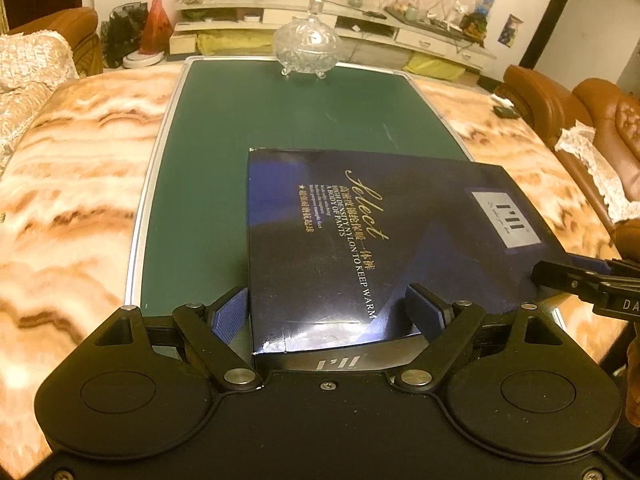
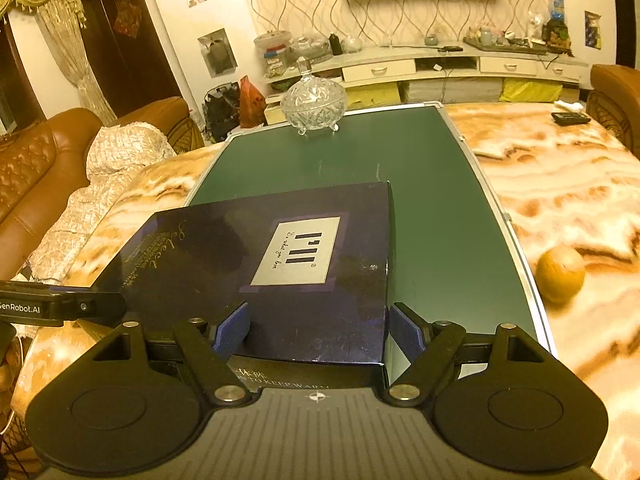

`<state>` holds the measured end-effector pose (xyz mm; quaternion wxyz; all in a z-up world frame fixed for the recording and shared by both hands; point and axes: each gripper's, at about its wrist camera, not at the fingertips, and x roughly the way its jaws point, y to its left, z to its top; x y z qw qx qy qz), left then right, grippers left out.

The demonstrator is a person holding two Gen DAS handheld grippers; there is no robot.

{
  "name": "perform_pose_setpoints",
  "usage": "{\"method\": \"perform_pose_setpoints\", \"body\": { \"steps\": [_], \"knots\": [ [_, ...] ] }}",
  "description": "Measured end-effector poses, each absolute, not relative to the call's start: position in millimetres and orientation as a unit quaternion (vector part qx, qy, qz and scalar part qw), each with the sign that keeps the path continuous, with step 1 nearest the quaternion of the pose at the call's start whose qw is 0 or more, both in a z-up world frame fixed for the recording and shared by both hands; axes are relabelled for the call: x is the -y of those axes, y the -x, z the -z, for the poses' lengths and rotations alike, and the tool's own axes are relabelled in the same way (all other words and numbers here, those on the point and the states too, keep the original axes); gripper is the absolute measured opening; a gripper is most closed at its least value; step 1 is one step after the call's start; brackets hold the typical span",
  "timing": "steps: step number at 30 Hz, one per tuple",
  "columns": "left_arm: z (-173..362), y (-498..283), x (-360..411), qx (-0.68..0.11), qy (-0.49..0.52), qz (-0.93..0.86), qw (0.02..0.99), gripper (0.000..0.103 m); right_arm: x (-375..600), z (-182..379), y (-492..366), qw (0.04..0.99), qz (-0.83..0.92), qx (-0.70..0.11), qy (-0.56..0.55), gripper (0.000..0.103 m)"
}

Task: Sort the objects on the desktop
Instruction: 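Lift and carry the black box with both grippers toward the tray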

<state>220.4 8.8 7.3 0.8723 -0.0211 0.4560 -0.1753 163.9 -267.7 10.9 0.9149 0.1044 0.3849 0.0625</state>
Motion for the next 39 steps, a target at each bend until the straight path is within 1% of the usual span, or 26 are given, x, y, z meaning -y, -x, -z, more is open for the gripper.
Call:
{"method": "perform_pose_setpoints", "body": {
  "steps": [9,21,26,39],
  "knots": [
    [-10,-167,-14,-0.450,0.012,0.181,0.875,0.085,264,-8,-112,0.915,-0.058,-0.383,-0.117,0.081],
    [5,-112,-22,-0.454,0.008,0.184,0.872,0.085,255,5,-56,0.914,-0.049,-0.387,-0.109,0.081],
    [9,-97,-22,-0.455,0.002,0.184,0.871,0.084,256,14,-44,0.913,-0.046,-0.390,-0.112,0.078],
    [24,-83,-24,-0.463,0.002,0.184,0.867,0.084,254,30,-29,0.910,-0.042,-0.398,-0.111,0.078]
  ]
}}
